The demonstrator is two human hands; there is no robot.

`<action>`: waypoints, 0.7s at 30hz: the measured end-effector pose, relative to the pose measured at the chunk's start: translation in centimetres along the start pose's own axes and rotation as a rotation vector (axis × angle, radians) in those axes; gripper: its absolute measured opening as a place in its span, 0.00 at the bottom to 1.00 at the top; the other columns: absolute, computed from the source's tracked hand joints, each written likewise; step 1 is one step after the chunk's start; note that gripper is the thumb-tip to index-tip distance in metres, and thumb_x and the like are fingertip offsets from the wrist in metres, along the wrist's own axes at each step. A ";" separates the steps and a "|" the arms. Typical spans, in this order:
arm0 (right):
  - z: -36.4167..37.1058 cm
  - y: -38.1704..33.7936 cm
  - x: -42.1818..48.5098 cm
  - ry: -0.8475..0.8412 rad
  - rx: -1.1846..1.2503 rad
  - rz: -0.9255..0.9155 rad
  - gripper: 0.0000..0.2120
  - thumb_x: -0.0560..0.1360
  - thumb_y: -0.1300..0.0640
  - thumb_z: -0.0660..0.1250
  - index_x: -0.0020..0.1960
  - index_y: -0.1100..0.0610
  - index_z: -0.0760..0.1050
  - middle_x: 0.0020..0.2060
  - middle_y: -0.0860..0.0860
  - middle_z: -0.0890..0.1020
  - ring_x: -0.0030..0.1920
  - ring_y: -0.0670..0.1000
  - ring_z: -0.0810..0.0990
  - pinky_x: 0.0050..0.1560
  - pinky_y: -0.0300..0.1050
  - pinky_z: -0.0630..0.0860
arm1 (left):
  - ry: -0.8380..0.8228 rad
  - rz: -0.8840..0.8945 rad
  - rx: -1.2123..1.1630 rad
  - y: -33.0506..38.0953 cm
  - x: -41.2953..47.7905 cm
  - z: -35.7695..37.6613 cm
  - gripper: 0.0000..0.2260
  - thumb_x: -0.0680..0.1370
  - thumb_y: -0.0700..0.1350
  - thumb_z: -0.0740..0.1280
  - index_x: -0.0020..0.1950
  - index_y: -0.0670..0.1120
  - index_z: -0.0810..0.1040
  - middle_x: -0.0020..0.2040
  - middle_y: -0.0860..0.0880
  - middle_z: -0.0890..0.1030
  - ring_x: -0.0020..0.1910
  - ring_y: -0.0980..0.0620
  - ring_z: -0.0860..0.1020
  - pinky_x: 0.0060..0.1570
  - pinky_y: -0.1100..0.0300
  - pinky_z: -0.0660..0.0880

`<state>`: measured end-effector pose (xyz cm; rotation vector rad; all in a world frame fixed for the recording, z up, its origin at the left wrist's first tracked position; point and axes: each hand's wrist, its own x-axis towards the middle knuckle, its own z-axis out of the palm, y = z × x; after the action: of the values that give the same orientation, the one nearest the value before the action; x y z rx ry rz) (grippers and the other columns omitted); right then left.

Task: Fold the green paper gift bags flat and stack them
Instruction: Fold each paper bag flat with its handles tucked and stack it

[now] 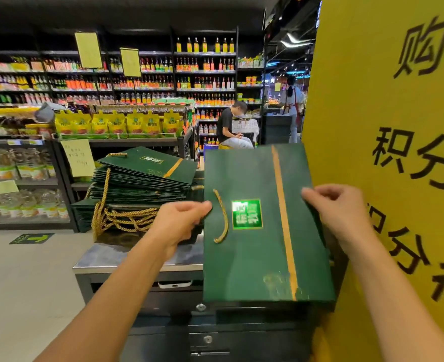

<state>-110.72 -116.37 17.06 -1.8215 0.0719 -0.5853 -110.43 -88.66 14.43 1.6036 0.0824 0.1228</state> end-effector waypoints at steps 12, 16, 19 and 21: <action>-1.2 -3.3 0.7 0.067 0.390 -0.124 0.16 0.84 0.50 0.60 0.41 0.53 0.78 0.32 0.49 0.83 0.38 0.50 0.82 0.43 0.45 0.76 | -0.069 0.240 -0.253 4.9 -0.6 -1.3 0.07 0.84 0.41 0.62 0.51 0.43 0.79 0.47 0.41 0.87 0.48 0.44 0.86 0.40 0.62 0.80; -0.9 -1.1 -0.1 -0.043 0.351 0.112 0.16 0.82 0.51 0.63 0.40 0.59 0.78 0.36 0.54 0.83 0.39 0.54 0.81 0.45 0.48 0.77 | -0.014 0.079 -0.189 3.3 -0.5 -0.8 0.07 0.81 0.37 0.64 0.52 0.41 0.82 0.45 0.44 0.84 0.37 0.54 0.83 0.33 0.65 0.77; -0.9 1.2 -1.4 -0.144 0.126 0.185 0.10 0.79 0.53 0.70 0.43 0.59 0.82 0.42 0.57 0.86 0.36 0.51 0.81 0.37 0.43 0.74 | -0.046 0.096 -0.016 0.2 0.0 -1.1 0.05 0.81 0.36 0.67 0.51 0.40 0.83 0.36 0.47 0.80 0.30 0.57 0.77 0.27 0.68 0.74; -0.5 3.0 -1.9 -0.212 -0.071 0.150 0.05 0.77 0.53 0.73 0.48 0.55 0.82 0.44 0.51 0.85 0.40 0.47 0.81 0.37 0.41 0.73 | -0.103 0.144 0.134 -2.0 0.4 -1.3 0.05 0.80 0.36 0.69 0.52 0.43 0.83 0.39 0.44 0.84 0.38 0.51 0.80 0.38 0.59 0.79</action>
<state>-111.86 -117.20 13.74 -1.9179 0.0858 -0.2854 -110.19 -87.21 12.48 1.7465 -0.1072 0.1481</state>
